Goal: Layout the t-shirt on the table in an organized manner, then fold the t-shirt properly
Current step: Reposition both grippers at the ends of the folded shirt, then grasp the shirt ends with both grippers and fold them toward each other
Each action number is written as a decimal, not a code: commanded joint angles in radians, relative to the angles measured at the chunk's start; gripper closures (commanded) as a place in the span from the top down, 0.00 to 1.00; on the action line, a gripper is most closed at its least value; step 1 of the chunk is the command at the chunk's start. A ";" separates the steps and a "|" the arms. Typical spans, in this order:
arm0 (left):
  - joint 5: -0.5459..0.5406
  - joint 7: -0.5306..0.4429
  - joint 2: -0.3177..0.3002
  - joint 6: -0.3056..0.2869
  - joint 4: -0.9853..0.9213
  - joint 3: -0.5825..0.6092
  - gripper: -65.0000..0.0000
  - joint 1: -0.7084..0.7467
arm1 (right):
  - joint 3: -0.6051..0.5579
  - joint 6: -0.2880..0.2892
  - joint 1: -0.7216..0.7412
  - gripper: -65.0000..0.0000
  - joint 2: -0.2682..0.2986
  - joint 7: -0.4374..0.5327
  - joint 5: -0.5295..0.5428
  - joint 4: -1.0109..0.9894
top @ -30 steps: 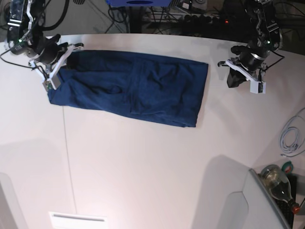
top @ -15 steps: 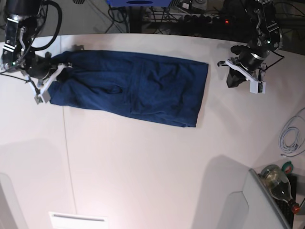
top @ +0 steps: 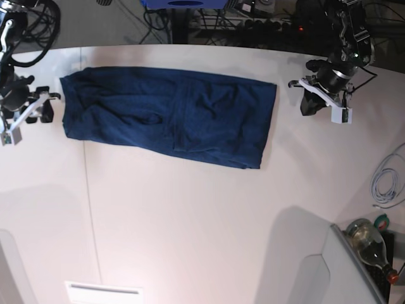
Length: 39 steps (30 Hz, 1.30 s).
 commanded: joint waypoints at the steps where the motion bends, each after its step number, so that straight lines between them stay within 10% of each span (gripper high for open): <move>1: -0.012 -0.021 -0.011 -0.003 0.017 -0.005 0.00 -0.001 | 0.034 0.021 0.005 0.66 0.016 0.012 0.008 -0.017; 4: -0.012 -0.021 -0.011 -0.003 0.017 -0.002 0.00 -0.008 | 0.097 0.128 0.013 0.82 0.016 0.016 0.047 -0.118; 15: 0.124 -0.029 -0.002 0.037 -0.059 0.008 0.00 -0.111 | 0.104 0.128 0.065 0.80 0.014 -0.028 0.155 -0.370; 22: 0.321 -0.233 0.047 0.034 -0.187 0.009 0.00 -0.160 | -0.026 0.128 -0.010 0.80 0.014 -0.079 0.365 -0.321; 39: 0.334 -0.243 0.093 0.040 -0.248 0.181 0.00 -0.194 | -0.104 0.128 0.082 0.69 0.014 -0.085 0.379 -0.425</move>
